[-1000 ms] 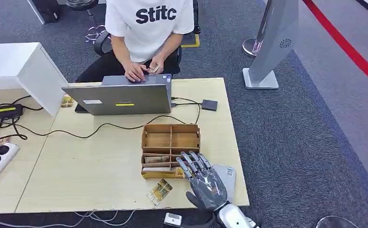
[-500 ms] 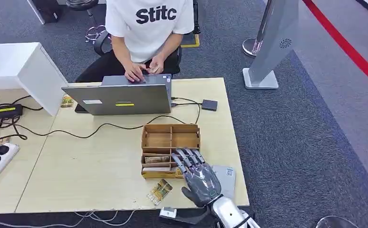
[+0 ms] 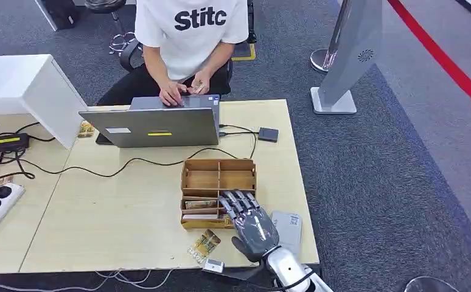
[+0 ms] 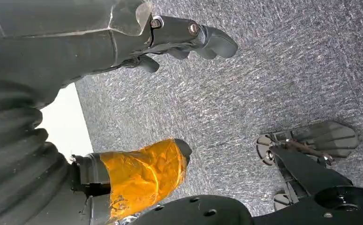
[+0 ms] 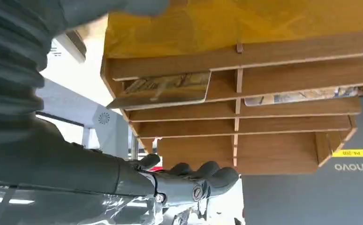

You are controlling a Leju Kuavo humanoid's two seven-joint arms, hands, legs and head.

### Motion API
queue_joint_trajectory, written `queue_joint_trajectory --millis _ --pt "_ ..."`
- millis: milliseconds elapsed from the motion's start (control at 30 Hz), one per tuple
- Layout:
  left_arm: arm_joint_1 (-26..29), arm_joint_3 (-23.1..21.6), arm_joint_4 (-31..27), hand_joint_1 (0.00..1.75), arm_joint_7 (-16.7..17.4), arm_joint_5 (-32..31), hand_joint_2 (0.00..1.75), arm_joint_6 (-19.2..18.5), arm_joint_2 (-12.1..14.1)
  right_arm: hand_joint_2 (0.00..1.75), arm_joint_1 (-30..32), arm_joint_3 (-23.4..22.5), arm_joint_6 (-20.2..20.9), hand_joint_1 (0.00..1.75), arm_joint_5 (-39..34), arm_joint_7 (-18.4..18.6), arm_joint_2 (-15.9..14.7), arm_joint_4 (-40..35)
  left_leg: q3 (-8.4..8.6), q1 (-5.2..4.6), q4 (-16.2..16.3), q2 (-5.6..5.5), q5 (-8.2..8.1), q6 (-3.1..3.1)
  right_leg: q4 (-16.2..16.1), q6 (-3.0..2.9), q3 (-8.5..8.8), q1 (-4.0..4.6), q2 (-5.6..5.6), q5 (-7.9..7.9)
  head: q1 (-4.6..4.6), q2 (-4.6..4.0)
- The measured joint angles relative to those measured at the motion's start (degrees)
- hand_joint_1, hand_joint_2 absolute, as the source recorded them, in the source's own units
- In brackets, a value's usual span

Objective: Pass the card to the sensor for recognition and then transmit it.

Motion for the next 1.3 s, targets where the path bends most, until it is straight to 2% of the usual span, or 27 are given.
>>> queue_joint_trajectory --millis 767,967,1133,1200,1300 --pt "0.0 0.0 0.0 0.0 0.0 0.0 1.75 0.0 0.0 1.75 -1.5 0.0 -1.6 1.75 1.0 1.2 0.8 2.0 0.01 0.0 0.0 0.0 0.0 0.0 0.0 0.0 0.0 0.0 0.0 0.0 0.0 0.0" --pt "0.0 0.0 0.0 0.0 -0.1 0.3 1.75 0.0 0.0 1.75 -1.1 -0.2 -3.2 1.75 2.5 4.2 1.0 1.7 -0.01 0.0 0.0 0.0 0.0 0.0 0.0 0.0 0.0 0.0 -0.02 0.0 0.0 0.0" --pt "0.1 0.0 0.0 0.0 -0.1 0.5 1.75 -0.3 0.2 1.75 -1.2 -0.6 -4.7 1.75 4.3 7.5 1.0 -3.3 -0.01 0.0 0.0 0.0 0.0 0.0 0.0 -0.01 0.0 0.0 0.0 0.01 0.0 0.0" --pt "0.1 0.0 0.0 0.0 0.0 0.5 1.75 -0.5 0.2 1.75 -1.5 -0.7 -3.4 1.75 4.2 8.6 1.0 -7.7 -0.01 0.0 0.0 0.0 0.0 0.0 0.0 -0.01 0.0 0.0 0.0 0.01 0.0 0.0" --pt "0.1 0.0 0.2 0.0 0.4 0.5 1.75 -0.7 0.5 1.75 -2.9 -0.4 -1.3 1.75 2.6 8.2 1.0 -14.5 0.0 0.0 0.0 0.01 0.0 0.0 0.0 -0.01 -0.01 0.0 0.01 0.01 -0.02 0.0"
